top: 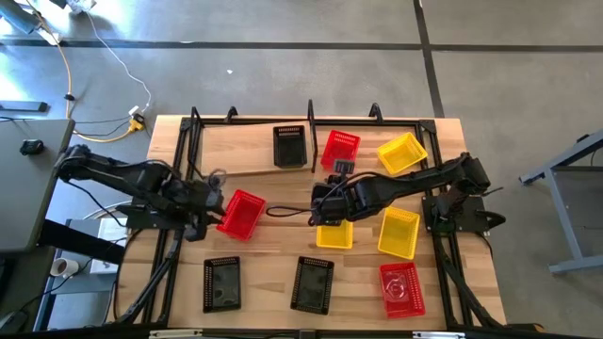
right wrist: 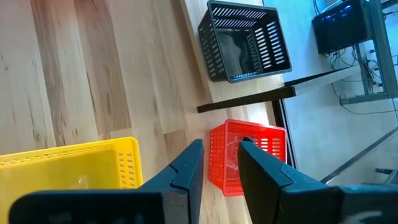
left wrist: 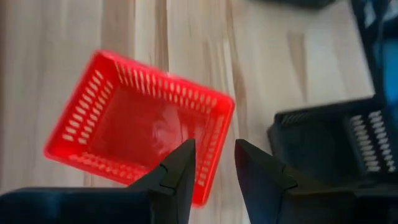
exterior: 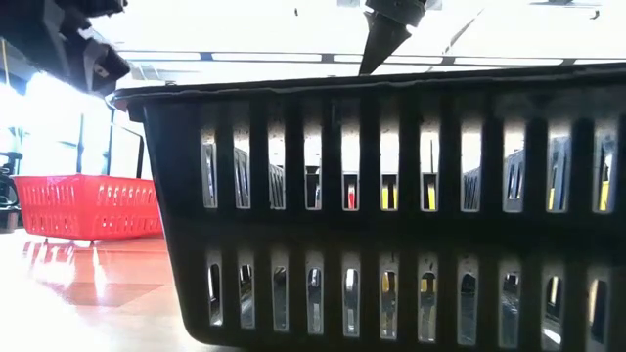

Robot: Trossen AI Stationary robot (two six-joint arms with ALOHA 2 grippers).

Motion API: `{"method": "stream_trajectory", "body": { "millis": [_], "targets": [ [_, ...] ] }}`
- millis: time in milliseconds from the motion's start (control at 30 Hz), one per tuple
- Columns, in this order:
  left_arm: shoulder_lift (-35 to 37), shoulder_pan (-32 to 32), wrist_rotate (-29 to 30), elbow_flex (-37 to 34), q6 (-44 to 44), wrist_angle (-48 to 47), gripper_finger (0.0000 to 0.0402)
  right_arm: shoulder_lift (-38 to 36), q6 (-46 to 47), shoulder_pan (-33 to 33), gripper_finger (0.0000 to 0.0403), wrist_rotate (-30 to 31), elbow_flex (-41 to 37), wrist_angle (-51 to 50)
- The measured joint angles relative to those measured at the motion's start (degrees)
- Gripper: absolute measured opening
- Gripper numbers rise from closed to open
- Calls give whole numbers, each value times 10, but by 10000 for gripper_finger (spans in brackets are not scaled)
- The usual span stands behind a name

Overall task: Stack baskets on shelf by color
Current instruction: Put the left red bin on the shelf

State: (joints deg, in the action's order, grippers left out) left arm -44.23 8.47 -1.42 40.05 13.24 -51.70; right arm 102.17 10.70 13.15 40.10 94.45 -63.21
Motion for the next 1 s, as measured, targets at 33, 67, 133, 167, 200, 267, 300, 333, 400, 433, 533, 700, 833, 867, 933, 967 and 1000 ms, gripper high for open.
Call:
{"method": "stream_trajectory", "body": {
  "millis": [33,67,133,167,200,267,300,333,400,433,533,700,833,867,933,967,1000],
  "targets": [
    [-10,7,5,0,0,1,102,0,0,0,87,0,0,2],
    [-20,13,10,0,0,1,102,0,0,0,87,0,0,2],
    [-41,26,21,0,0,0,102,0,0,0,87,0,0,3],
    [-52,32,27,0,0,0,102,0,0,0,87,0,0,3],
    [-63,38,33,0,0,0,102,0,0,0,87,0,0,3],
    [-84,50,38,0,0,1,102,0,0,0,87,0,0,3],
    [-94,56,38,0,1,1,102,0,0,0,87,0,0,3],
    [-107,61,38,0,1,1,102,0,0,0,87,0,0,4],
    [-129,71,38,0,1,1,102,0,-1,0,87,0,0,6],
    [-140,76,41,0,1,2,102,0,-1,0,87,0,0,7],
    [-172,89,55,0,7,3,102,0,-2,0,87,0,0,11],
    [-220,103,71,0,13,7,102,0,-2,0,87,0,0,12],
    [-247,111,86,0,17,9,102,0,-2,0,87,0,0,12],
    [-253,112,93,0,21,9,102,0,-2,0,87,0,0,12],
    [-264,112,107,0,26,9,102,0,-2,0,87,0,0,12],
    [-270,112,112,0,29,9,102,0,-2,0,87,0,0,12],
    [-275,112,115,0,31,9,102,0,-2,0,87,0,0,12]
  ]
}}
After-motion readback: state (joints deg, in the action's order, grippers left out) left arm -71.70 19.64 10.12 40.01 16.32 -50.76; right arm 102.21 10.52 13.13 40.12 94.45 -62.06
